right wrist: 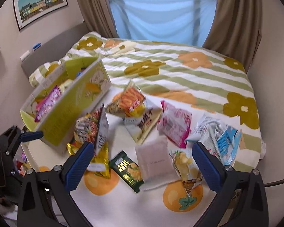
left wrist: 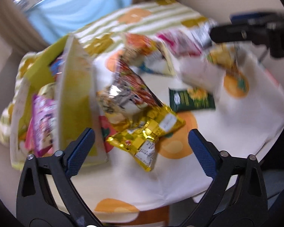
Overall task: Organize snacks
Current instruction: 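Grasp the gold bag with the left tool while the right tool grasps the pale pink pack, then carry both bags into the lime-green box and open both tools to release them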
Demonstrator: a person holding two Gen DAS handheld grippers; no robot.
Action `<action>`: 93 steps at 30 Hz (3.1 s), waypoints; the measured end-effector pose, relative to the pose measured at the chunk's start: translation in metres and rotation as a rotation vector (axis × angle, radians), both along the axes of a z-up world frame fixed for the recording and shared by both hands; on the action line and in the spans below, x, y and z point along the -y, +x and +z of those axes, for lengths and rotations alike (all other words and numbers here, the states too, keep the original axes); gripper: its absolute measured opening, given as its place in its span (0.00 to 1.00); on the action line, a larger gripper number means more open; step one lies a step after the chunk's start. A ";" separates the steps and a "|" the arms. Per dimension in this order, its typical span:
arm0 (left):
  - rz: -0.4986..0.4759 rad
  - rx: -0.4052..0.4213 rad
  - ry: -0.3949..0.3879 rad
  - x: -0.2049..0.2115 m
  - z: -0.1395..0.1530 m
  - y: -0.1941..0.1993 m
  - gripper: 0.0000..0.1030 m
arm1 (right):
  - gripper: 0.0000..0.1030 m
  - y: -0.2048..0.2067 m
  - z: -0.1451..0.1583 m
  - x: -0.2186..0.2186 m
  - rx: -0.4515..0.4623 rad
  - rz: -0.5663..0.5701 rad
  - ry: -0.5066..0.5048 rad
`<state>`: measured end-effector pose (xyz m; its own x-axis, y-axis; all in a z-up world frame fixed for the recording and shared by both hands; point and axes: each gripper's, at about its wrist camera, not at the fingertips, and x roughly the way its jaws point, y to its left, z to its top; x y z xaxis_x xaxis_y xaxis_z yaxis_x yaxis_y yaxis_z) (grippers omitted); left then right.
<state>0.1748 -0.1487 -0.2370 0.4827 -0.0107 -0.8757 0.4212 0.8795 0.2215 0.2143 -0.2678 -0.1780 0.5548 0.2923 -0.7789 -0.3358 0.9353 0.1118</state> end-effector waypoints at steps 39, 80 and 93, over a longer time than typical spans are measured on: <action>-0.093 -0.308 -0.087 -0.015 -0.085 0.039 0.49 | 0.78 0.051 -0.120 -0.013 -0.236 0.148 -0.138; 0.121 -0.029 -0.277 -0.017 0.081 -0.024 0.42 | 0.56 -0.002 -0.004 -0.011 -0.027 0.121 -0.085; 0.285 0.151 -0.316 -0.170 0.152 0.020 0.42 | 0.56 0.022 0.069 -0.100 0.080 0.179 0.021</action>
<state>0.1944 0.0210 -0.0850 0.6271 -0.1143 -0.7705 0.1361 0.9900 -0.0361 0.2360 -0.1677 -0.1087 0.5520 0.4078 -0.7273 -0.5052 0.8575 0.0974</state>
